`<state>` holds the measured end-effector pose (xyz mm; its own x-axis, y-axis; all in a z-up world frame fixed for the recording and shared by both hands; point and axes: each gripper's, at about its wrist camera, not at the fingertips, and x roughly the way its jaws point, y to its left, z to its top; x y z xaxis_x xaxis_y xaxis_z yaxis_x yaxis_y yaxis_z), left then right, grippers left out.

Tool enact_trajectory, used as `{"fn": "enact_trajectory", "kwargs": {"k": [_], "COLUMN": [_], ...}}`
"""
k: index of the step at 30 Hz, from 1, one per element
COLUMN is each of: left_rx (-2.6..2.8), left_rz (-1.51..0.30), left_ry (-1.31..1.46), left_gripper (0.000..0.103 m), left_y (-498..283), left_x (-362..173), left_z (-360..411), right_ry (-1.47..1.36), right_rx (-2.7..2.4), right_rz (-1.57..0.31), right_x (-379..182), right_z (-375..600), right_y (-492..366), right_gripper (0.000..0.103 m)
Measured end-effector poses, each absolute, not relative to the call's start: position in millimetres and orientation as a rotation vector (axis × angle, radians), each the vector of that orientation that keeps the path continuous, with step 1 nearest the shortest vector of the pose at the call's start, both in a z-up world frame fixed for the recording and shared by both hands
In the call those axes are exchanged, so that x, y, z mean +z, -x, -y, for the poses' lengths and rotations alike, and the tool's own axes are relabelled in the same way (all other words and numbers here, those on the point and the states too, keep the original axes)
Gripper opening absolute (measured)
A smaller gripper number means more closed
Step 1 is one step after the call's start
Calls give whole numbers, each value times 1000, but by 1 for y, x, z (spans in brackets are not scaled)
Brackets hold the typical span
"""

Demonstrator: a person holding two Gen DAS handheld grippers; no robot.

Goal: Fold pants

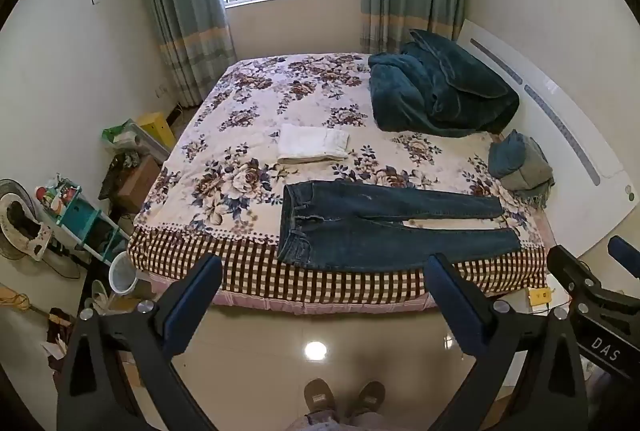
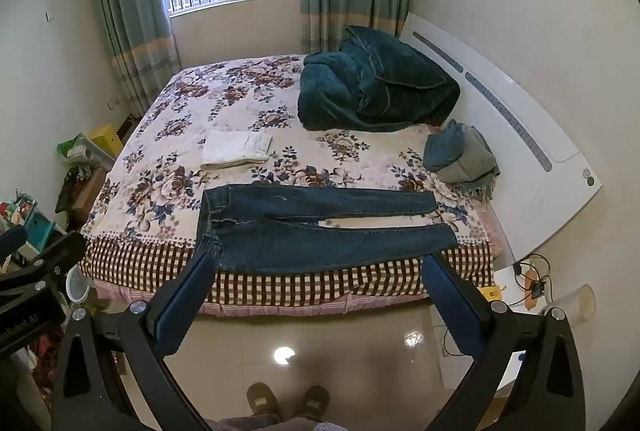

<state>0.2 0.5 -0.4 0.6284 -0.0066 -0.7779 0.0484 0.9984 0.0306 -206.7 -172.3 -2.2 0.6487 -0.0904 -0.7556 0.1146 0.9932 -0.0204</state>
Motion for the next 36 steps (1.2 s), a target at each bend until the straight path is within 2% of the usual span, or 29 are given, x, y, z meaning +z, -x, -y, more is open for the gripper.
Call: {"fn": "enact_trajectory", "kwargs": {"k": [36], "left_rx": [-15], "left_rz": [-872], "left_ry": [-44], "left_gripper": [103], "left_y": [11], "left_x": [8], "left_z": [-15], "right_ry": [-26], "right_rx": [-112], "right_rz": [-857], "right_x": [10], "right_z": [164], "right_y": [207], "right_gripper": [103]}}
